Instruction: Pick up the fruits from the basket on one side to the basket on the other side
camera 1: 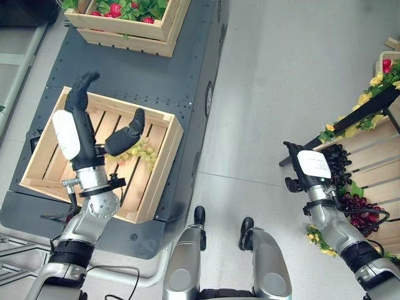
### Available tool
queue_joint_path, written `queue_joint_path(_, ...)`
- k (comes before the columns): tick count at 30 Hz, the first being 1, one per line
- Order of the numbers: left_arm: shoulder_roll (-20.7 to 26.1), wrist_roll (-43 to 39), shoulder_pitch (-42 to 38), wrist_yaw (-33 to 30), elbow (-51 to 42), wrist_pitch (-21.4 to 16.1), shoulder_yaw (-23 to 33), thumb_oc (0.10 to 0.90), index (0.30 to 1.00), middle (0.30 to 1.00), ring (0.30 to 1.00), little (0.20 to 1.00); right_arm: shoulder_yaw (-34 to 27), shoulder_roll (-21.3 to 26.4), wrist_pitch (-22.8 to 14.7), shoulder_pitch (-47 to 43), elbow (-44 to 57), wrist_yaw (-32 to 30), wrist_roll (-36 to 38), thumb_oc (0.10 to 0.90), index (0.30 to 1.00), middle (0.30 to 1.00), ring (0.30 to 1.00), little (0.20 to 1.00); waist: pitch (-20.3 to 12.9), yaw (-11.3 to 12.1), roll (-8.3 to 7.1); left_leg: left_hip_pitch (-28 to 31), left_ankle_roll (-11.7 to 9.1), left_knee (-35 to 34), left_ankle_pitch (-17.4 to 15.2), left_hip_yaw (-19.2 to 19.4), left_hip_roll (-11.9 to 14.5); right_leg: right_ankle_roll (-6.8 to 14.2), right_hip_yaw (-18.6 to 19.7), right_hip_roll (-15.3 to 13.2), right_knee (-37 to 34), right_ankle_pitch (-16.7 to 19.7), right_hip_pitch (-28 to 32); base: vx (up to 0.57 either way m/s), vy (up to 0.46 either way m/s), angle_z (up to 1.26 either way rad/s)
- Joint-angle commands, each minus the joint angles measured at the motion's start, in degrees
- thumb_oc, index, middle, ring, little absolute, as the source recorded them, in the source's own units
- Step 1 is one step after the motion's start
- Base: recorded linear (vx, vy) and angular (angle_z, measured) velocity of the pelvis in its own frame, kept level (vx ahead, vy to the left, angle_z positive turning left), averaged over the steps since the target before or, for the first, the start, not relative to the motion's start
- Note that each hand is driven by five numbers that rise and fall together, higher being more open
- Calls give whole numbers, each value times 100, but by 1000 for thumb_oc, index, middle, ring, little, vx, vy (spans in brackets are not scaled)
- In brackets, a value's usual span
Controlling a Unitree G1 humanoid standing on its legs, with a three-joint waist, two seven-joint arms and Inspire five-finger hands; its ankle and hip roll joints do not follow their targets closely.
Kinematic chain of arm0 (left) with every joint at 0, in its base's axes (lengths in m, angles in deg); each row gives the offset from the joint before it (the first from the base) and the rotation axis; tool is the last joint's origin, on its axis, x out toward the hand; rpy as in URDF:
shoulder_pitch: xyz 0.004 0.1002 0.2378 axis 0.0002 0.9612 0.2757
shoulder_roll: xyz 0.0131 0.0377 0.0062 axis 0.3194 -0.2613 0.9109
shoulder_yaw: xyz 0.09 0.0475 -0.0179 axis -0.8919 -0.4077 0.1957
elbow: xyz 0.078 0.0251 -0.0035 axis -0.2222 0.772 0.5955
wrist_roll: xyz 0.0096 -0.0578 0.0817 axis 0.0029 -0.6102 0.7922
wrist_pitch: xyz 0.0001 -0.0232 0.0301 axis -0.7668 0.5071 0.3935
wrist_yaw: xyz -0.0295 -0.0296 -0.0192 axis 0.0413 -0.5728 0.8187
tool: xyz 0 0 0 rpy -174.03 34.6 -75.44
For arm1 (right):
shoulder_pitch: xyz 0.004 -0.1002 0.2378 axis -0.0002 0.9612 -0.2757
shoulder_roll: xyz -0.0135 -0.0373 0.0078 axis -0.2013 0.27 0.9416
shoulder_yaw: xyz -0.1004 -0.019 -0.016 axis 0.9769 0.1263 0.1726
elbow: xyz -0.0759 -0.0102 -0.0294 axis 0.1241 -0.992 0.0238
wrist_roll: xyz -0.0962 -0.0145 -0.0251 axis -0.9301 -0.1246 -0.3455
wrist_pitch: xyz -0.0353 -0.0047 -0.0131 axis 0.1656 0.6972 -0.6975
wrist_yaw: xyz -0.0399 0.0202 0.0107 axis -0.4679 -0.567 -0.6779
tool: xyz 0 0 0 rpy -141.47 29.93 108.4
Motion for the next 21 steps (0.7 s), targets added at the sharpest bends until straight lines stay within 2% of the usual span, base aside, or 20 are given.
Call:
queue_joint_path(1, 560, 26, -286, -542, -110, 35, 560, 800, 900, 900, 900, 900, -2, 414, -183, -267, 328, 24, 312, 800, 900, 900, 900, 900, -84, -61, 55, -140, 155, 772, -769, 281, -259, -403, -139, 254, 43, -21, 109, -23, 99, 17)
queue_joint_path(3, 763, 68, -383, -436, 51, 275, 528, 800, 900, 900, 900, 900, 37, 466, -180, -288, 364, 65, 382, 800, 900, 900, 900, 900, -84, -48, 41, -276, 167, 859, -785, 300, -247, -405, -150, 223, 172, -58, -35, -22, 90, 13)
queue_joint_path(4, 927, -14, -491, -269, 276, 517, 452, 800, 900, 900, 900, 900, 79, 528, -157, -338, 428, 137, 437, 800, 900, 900, 900, 900, -84, -44, 35, -426, 179, 946, -785, 310, -236, -410, -171, 203, 271, -77, -171, -34, 96, 17)
queue_joint_path(9, 1154, -121, -805, -262, 1082, 752, 135, 800, 900, 900, 900, 900, 262, 726, -212, -581, 511, 294, 492, 800, 900, 900, 900, 900, -84, -80, 0, -878, 167, 1178, -737, 355, -159, -427, -202, 187, 493, -123, -574, -33, 116, 12)
queue_joint_path(13, 1226, 15, -995, -172, 1278, 999, -26, 800, 900, 900, 900, 900, 372, 906, -265, -709, 518, 401, 536, 800, 900, 900, 900, 900, -84, -93, -47, -1081, 162, 1242, -707, 392, -103, -426, -212, 183, 574, -130, -787, -24, 112, 3)
queue_joint_path(21, 1694, 980, -1890, 1, 1877, 1308, -834, 800, 900, 900, 900, 900, 678, 1111, -465, -1218, 347, 563, 919, 800, 900, 900, 900, 900, -84, -98, -196, -1436, 175, 1351, -770, 441, -13, -394, -235, 175, 703, -116, -1166, -18, 55, 3)
